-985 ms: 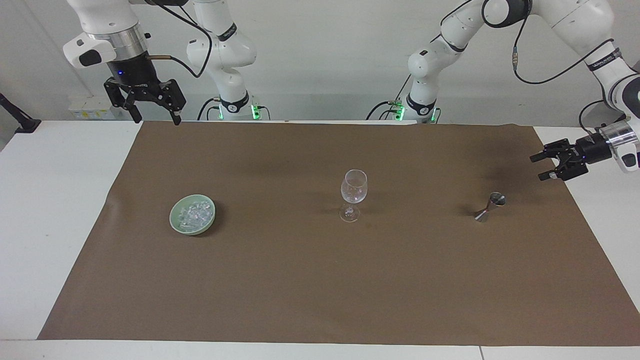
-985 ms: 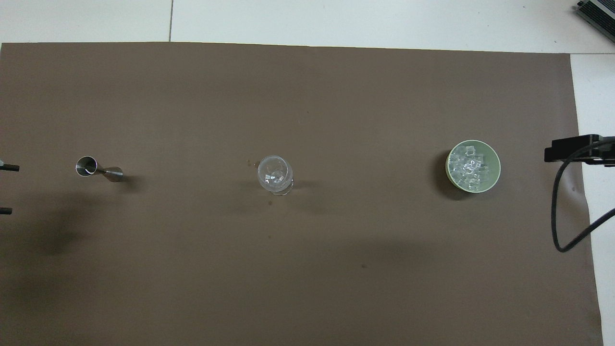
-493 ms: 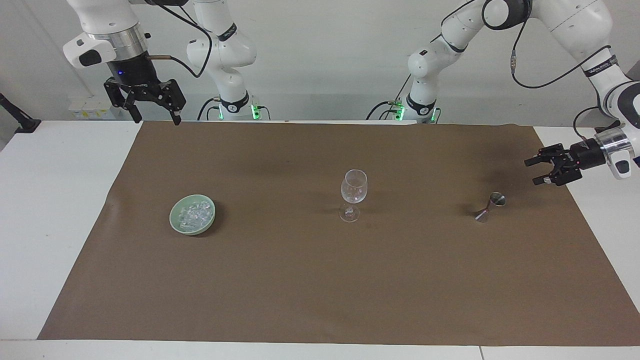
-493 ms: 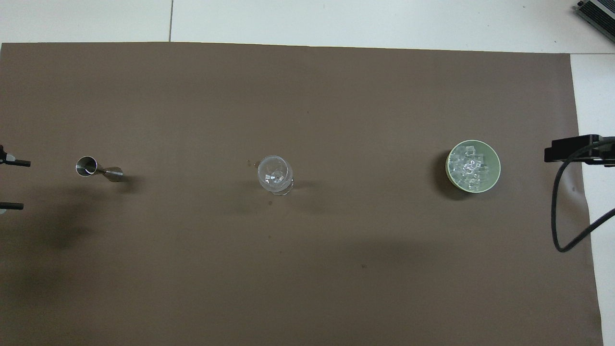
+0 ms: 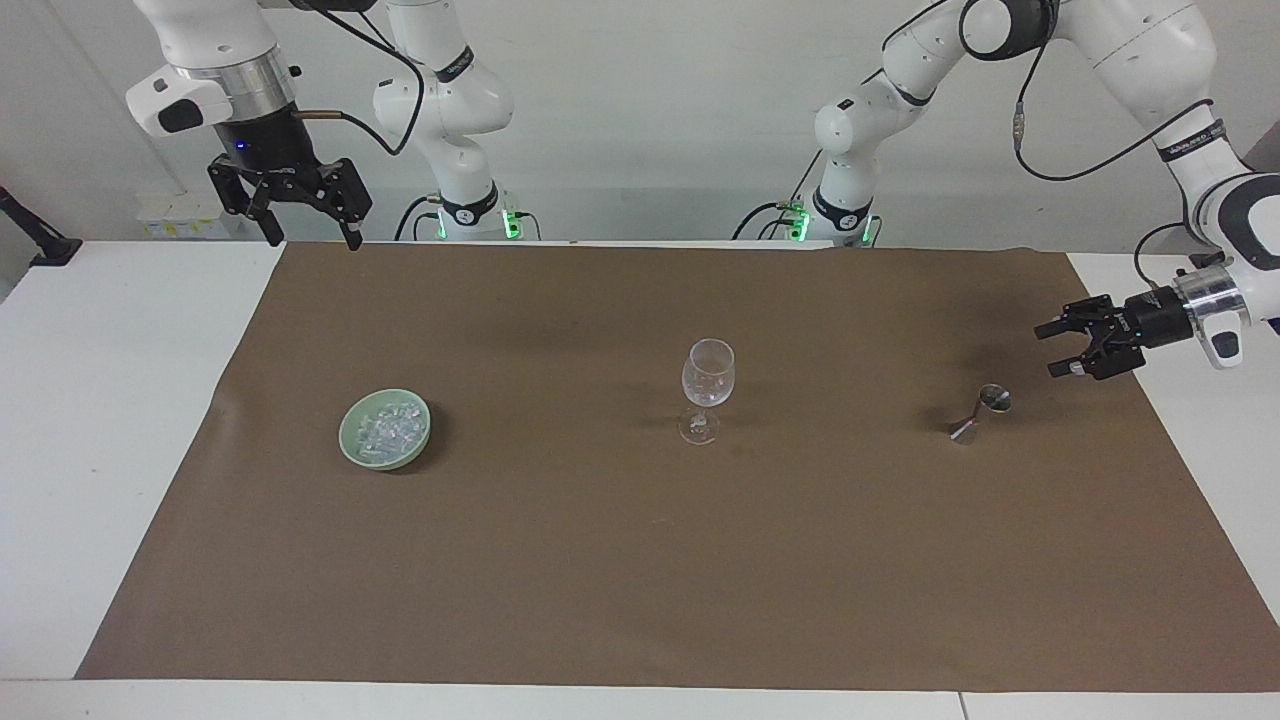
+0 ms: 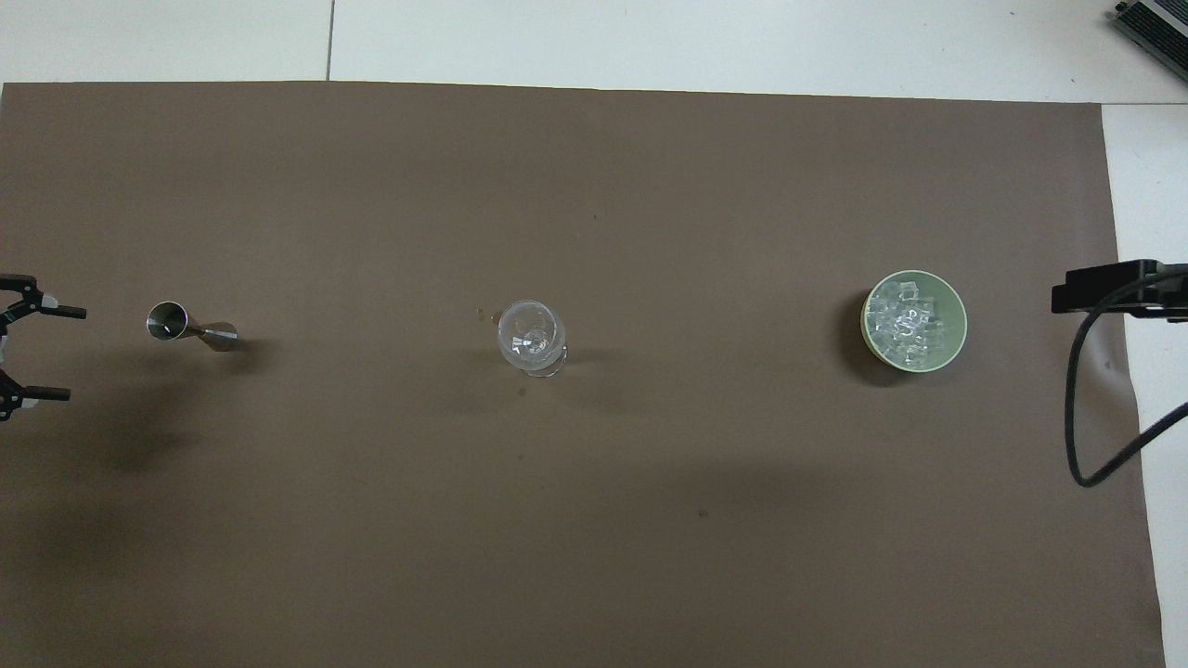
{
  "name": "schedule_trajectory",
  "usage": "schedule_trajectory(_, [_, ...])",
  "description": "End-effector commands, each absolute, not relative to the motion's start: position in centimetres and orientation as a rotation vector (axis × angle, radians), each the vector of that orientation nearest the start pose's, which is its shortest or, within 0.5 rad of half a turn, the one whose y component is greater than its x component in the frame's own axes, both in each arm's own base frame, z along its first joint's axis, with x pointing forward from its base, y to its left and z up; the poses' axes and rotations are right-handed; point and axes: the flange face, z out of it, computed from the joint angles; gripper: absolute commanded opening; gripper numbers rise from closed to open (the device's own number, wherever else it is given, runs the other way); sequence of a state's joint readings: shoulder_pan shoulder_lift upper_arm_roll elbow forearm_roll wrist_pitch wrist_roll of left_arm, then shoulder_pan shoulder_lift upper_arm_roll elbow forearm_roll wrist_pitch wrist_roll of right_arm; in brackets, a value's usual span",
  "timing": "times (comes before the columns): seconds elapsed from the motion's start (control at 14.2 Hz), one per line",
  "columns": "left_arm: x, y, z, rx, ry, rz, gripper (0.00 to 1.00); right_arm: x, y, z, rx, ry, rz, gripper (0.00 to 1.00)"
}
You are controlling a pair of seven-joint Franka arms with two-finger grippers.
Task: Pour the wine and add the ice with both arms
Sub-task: 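Move the left gripper toward the small silver jigger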
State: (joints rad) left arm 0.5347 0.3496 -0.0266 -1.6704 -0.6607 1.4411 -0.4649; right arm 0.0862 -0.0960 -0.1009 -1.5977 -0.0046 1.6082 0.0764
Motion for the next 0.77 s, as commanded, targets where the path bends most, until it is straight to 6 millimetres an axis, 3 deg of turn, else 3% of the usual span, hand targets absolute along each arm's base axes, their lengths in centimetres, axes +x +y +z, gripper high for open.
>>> schedule_trajectory(0.0, [55.0,22.2,39.2,2.005,1.247,-0.682,1.0,52.6,-1.1,66.7,-3.111,0.119,-0.159,1.0])
schedule_trajectory(0.49, [54.5,21.9,38.3,1.988,1.262,-0.693,1.0,52.6,-1.1,66.7,-3.111,0.119,-0.159,1.0])
schedule_trajectory(0.7, [54.1,22.7,36.0,1.895,1.269,-0.745,1.0,52.6,-1.1,66.7,-3.112,0.117,-0.154,1.0])
